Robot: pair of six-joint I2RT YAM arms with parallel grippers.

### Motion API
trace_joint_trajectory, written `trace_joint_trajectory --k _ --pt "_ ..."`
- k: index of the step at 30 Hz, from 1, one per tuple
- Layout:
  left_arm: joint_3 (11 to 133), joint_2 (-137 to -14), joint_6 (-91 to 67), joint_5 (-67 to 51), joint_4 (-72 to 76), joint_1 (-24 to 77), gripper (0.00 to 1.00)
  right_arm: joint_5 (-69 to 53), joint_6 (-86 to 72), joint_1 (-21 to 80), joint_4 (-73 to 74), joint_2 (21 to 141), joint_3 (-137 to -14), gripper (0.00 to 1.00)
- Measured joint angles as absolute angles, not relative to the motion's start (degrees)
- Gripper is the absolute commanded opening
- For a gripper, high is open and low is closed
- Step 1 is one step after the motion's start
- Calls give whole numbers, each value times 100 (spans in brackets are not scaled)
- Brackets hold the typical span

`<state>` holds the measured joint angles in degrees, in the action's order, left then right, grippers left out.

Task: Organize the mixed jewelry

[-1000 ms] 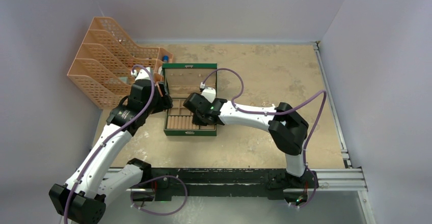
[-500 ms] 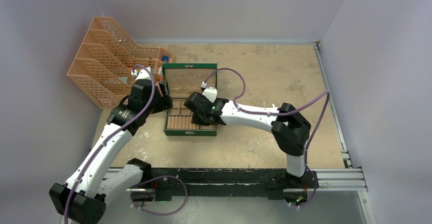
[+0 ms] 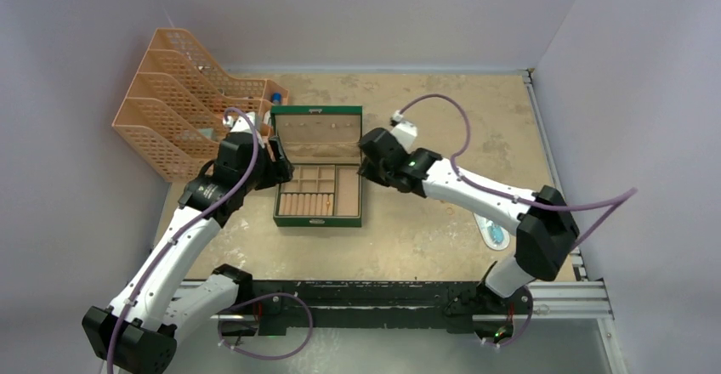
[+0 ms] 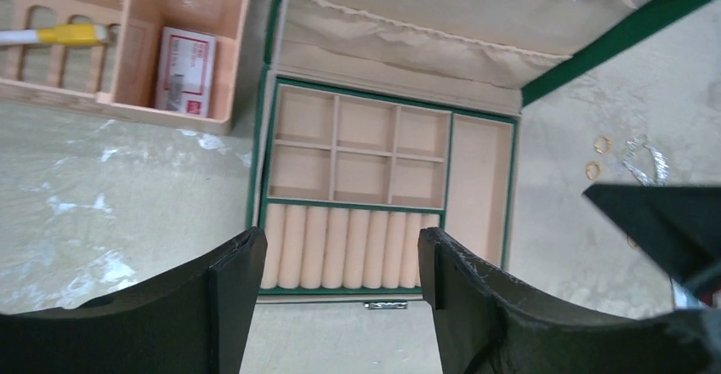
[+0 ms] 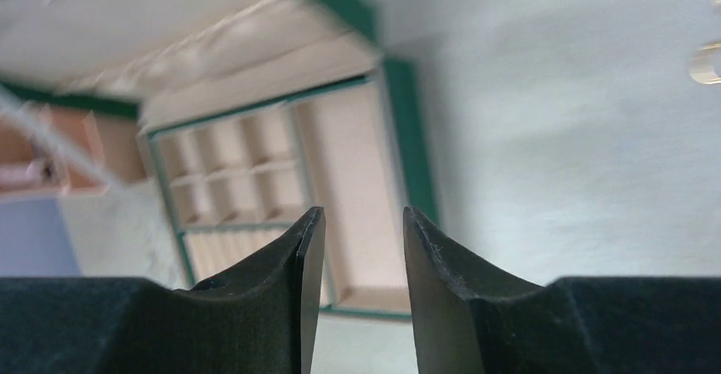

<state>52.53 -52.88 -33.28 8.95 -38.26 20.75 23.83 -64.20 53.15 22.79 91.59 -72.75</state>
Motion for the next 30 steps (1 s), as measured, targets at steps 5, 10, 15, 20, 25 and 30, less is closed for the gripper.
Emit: trace_joint_trajectory --k 5,10,15,20,25,30 --pt "5070 -5140 -3181 292 -3518 2075 68 2681 -6438 4355 2333 8462 -6265 39" --pt "4969 -5203 -2923 -652 -3190 2075 68 2786 -6449 3660 2377 7734 -5092 36" --pt "4969 -5426 -2786 -1151 -3024 2075 67 2862 -6440 3208 2432 7579 -4464 33" --pt "4969 -5472 -2755 -1323 -2971 2075 67 2882 -6438 3026 2427 7658 -4289 33" --pt "4969 -5472 -2738 -1358 -2958 2075 67 2902 -6466 2875 2370 7883 -4276 32" --pt "4969 -5476 -2738 -1332 -2958 2075 66 2932 -6554 2705 2375 8112 -4276 30"
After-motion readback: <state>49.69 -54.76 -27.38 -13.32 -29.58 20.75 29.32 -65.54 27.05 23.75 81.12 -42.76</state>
